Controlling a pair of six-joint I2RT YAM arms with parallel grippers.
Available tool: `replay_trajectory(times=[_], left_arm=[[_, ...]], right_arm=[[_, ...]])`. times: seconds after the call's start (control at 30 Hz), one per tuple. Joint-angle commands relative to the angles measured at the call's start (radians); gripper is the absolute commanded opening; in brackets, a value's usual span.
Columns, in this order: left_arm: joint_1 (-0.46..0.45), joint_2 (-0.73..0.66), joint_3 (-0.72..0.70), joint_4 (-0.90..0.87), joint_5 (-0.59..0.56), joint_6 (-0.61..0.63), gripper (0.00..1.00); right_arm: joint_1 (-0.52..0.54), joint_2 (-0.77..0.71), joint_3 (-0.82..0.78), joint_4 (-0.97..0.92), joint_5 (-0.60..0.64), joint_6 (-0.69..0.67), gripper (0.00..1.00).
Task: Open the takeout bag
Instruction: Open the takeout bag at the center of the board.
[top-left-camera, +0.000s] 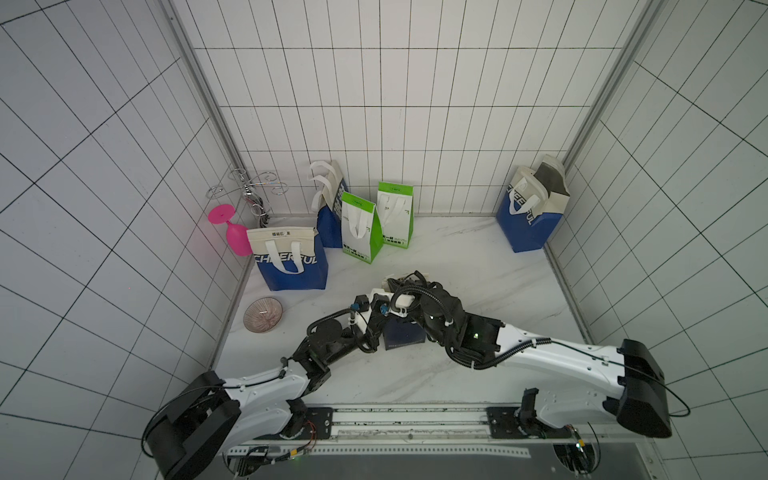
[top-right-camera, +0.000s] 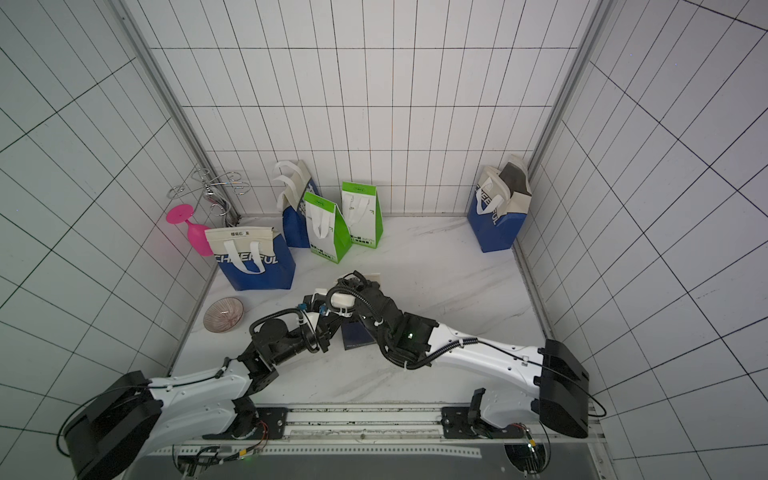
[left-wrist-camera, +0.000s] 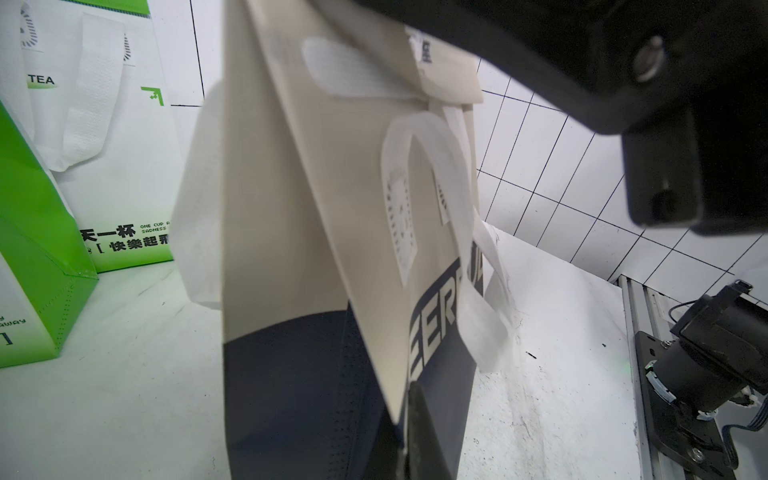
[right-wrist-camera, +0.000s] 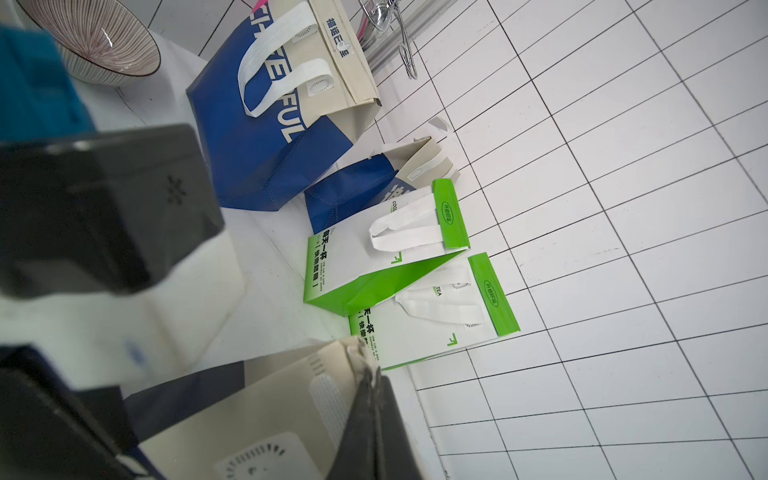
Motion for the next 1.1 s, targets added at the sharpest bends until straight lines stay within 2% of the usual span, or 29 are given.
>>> replay_trajectory(times=[0.0, 0.3, 0.67, 0.93, 1.07], left_arm=[[-0.007, -0.022, 0.019, 0.025, 0.013, 0.005, 0.00], [-0.006, -0.022, 0.018, 0.018, 0.017, 0.002, 0.00], [-0.006, -0.029, 0.018, 0.001, 0.013, 0.003, 0.00], [-0.007, -0.024, 0.019, 0.000, 0.015, 0.002, 0.00], [-0.007, -0.028, 0.020, -0.003, 0.013, 0.002, 0.00]], right_arm=[[-0.043, -0.042, 0.168, -0.131, -0.024, 0.108, 0.00], [-0.108, 0.000, 0.336, -0.315, -0.063, 0.122, 0.00], [-0.159, 0.077, 0.542, -0.520, -0.125, 0.055, 0.00], [-0.175, 0.087, 0.579, -0.572, -0.159, 0.014, 0.00], [-0.176, 0.022, 0.480, -0.525, -0.228, 0.059, 0.00]])
